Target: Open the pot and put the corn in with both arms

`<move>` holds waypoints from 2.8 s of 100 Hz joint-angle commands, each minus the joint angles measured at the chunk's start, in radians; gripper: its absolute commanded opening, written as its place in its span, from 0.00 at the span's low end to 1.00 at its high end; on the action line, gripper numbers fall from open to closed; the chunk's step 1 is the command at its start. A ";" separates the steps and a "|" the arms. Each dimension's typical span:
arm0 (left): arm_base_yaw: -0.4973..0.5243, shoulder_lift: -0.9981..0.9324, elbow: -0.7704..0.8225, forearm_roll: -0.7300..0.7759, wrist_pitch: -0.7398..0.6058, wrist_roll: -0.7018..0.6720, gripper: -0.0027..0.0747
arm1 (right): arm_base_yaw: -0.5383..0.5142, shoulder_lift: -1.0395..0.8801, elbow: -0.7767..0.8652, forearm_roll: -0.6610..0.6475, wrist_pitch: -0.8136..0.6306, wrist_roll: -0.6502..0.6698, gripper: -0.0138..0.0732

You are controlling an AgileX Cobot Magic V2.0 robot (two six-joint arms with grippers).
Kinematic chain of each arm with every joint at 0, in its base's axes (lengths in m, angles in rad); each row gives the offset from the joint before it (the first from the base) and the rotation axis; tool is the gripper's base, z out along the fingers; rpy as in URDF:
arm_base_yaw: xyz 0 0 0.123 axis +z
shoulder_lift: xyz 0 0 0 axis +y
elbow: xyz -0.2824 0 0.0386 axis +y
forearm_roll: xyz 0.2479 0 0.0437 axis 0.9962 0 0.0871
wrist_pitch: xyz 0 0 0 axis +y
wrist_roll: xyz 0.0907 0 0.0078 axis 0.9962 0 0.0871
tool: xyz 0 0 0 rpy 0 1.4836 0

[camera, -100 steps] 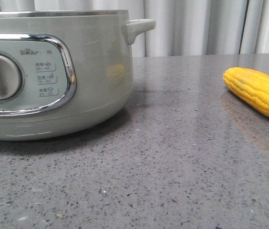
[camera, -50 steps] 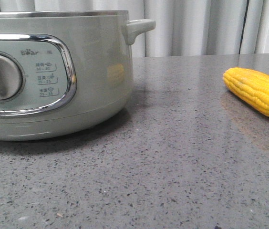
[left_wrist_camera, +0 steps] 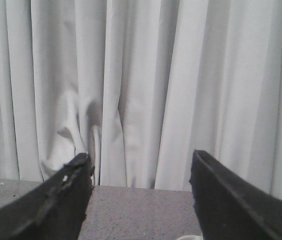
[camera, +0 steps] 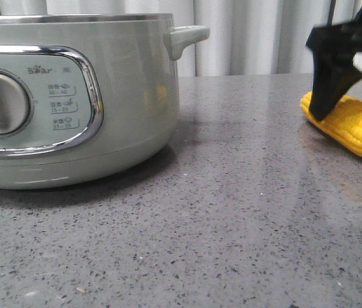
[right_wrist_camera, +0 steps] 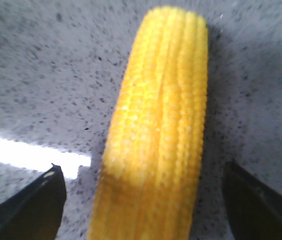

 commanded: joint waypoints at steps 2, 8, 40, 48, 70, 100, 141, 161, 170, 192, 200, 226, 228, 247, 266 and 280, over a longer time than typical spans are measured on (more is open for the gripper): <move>-0.008 0.010 -0.031 0.001 -0.060 0.000 0.56 | -0.007 0.002 -0.035 -0.007 -0.041 -0.004 0.71; -0.008 0.010 -0.031 0.001 -0.060 0.000 0.56 | -0.007 0.009 -0.035 -0.007 -0.037 -0.004 0.61; -0.008 0.010 -0.031 0.001 -0.067 0.000 0.56 | 0.029 -0.122 -0.166 0.119 -0.014 -0.004 0.17; -0.008 0.010 -0.031 0.001 -0.072 0.000 0.56 | 0.087 -0.156 -0.256 0.171 -0.017 -0.006 0.17; -0.008 0.012 -0.031 0.001 -0.091 0.000 0.56 | 0.352 -0.131 -0.475 0.204 -0.132 -0.022 0.17; -0.008 0.012 -0.031 0.001 -0.078 0.000 0.56 | 0.554 0.075 -0.576 0.204 -0.304 -0.022 0.20; -0.008 0.010 -0.031 0.001 0.034 0.000 0.56 | 0.550 0.097 -0.624 0.199 -0.206 -0.022 0.82; -0.040 0.008 -0.035 0.001 0.159 0.000 0.51 | 0.548 -0.037 -0.617 0.111 -0.123 -0.022 0.44; -0.072 -0.004 -0.037 0.001 0.225 0.000 0.35 | 0.548 -0.129 -0.583 0.062 -0.078 -0.022 0.18; -0.118 -0.033 -0.037 0.003 0.347 0.000 0.01 | 0.548 -0.459 -0.305 -0.111 -0.194 -0.022 0.11; -0.123 -0.036 -0.037 0.001 0.374 0.000 0.01 | 0.548 -0.619 -0.151 -0.187 -0.274 -0.022 0.11; -0.123 -0.036 -0.034 -0.104 0.374 0.010 0.01 | 0.532 -1.135 0.359 -0.334 -0.439 -0.013 0.11; -0.123 -0.036 -0.031 -0.112 0.369 0.010 0.01 | 0.532 -1.172 0.386 -0.334 -0.439 -0.003 0.11; -0.123 -0.036 0.016 -0.131 0.273 0.012 0.01 | 0.510 -1.399 0.514 -0.387 -0.435 0.090 0.11; -0.123 -0.036 0.022 -0.135 0.274 0.012 0.01 | 0.510 -1.452 0.523 -0.415 -0.453 0.090 0.11; -0.123 -0.036 0.022 -0.185 0.276 0.012 0.01 | 0.510 -1.452 0.523 -0.415 -0.454 0.090 0.11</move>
